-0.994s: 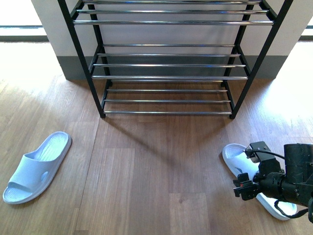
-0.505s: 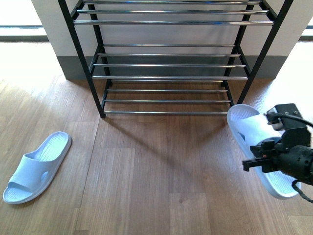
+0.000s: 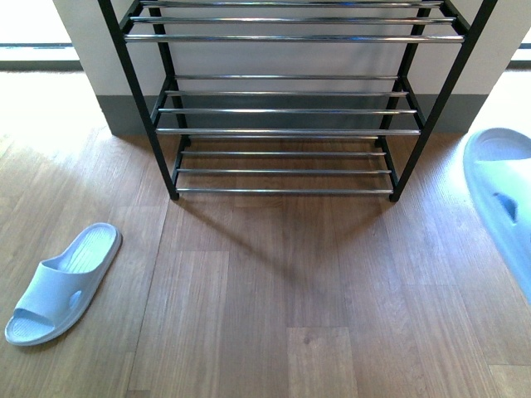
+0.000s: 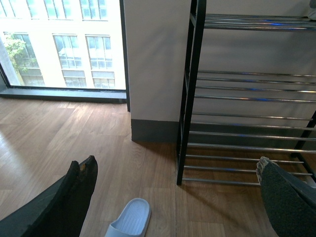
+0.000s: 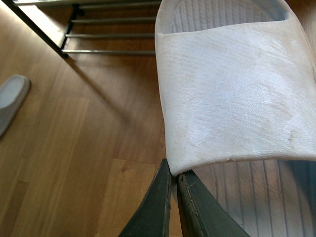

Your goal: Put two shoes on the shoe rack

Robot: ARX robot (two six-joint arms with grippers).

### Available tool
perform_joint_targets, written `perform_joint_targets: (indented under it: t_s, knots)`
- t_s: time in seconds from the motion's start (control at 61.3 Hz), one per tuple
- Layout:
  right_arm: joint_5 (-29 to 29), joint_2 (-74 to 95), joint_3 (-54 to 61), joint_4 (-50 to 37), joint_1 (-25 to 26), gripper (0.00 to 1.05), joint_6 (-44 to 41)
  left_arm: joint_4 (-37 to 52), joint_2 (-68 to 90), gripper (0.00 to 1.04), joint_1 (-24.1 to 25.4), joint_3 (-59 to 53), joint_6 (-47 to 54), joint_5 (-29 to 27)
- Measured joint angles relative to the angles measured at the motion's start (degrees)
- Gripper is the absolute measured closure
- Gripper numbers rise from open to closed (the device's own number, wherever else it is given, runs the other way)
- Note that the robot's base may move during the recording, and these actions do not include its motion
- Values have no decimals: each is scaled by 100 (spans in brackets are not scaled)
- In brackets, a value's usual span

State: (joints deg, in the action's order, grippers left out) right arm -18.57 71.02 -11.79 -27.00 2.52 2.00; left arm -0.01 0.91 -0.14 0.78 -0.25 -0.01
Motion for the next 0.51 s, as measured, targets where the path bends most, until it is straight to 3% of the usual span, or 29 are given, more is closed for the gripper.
perform_joint_targets:
  t_s: [0.163,0.261,0.505]
  knots:
    - [-313,-2763,-68,2214,210,103,177,0,0,9,0,0,0,0]
    - [-461,-3969,-111,3099,256,103,258,0,0,9,0,0,0,0]
    - [-483,-4301,-140,3213,278,103,315,0,0,9,0,0,0,0]
